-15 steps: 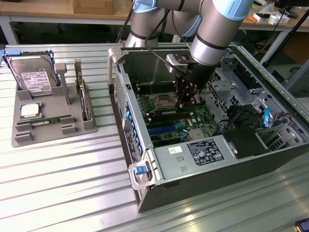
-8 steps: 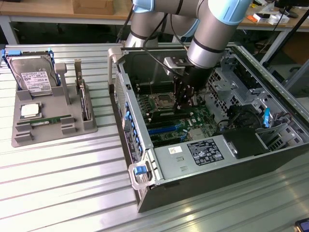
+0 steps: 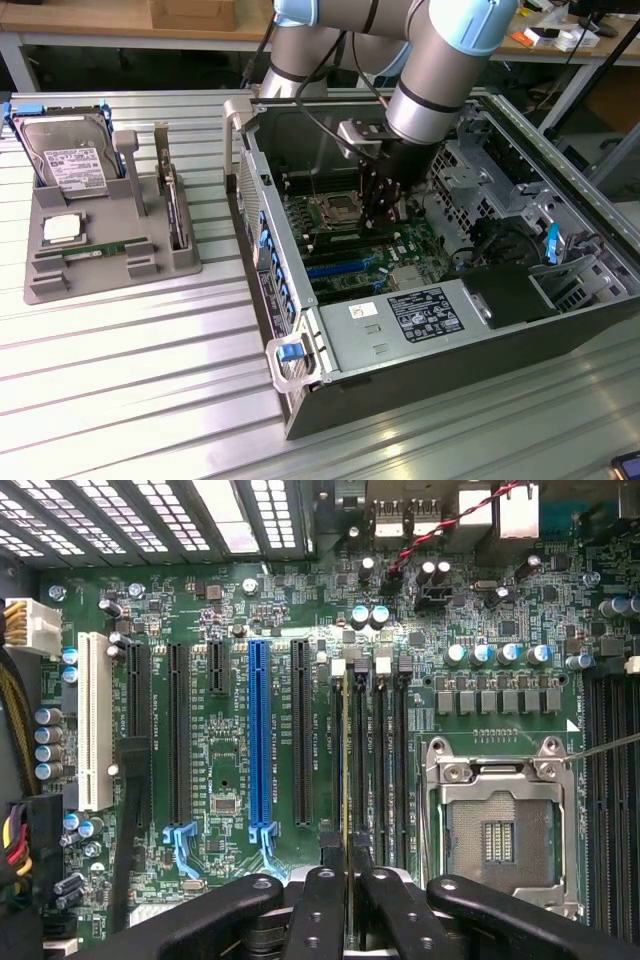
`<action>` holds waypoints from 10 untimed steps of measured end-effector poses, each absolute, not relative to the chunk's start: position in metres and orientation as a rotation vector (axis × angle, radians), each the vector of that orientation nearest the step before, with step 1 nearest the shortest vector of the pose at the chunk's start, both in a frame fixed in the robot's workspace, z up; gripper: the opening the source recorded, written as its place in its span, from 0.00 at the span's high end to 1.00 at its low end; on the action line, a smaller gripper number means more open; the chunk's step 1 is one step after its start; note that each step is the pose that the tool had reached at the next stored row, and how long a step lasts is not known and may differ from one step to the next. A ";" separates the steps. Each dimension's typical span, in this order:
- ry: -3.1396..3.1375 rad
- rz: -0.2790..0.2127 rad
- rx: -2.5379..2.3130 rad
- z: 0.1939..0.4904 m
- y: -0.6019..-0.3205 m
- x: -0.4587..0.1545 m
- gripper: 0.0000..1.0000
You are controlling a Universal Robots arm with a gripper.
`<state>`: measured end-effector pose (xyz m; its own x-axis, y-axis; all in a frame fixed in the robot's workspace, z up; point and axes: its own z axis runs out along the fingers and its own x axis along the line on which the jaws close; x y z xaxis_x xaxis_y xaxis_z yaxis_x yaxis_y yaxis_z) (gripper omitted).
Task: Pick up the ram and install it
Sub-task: 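Insert the ram into the slot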
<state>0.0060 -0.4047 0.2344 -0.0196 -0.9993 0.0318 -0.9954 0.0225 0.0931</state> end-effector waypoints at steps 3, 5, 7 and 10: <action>-2.181 -0.068 2.136 0.234 -0.406 0.008 0.87; -2.181 -0.068 2.137 0.234 -0.406 0.008 0.87; -2.181 -0.068 2.137 0.233 -0.406 0.008 0.87; -2.180 -0.068 2.137 0.231 -0.406 0.008 0.87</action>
<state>0.0083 -0.4062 0.2313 -0.0185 -0.9993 0.0316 -0.9954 0.0214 0.0930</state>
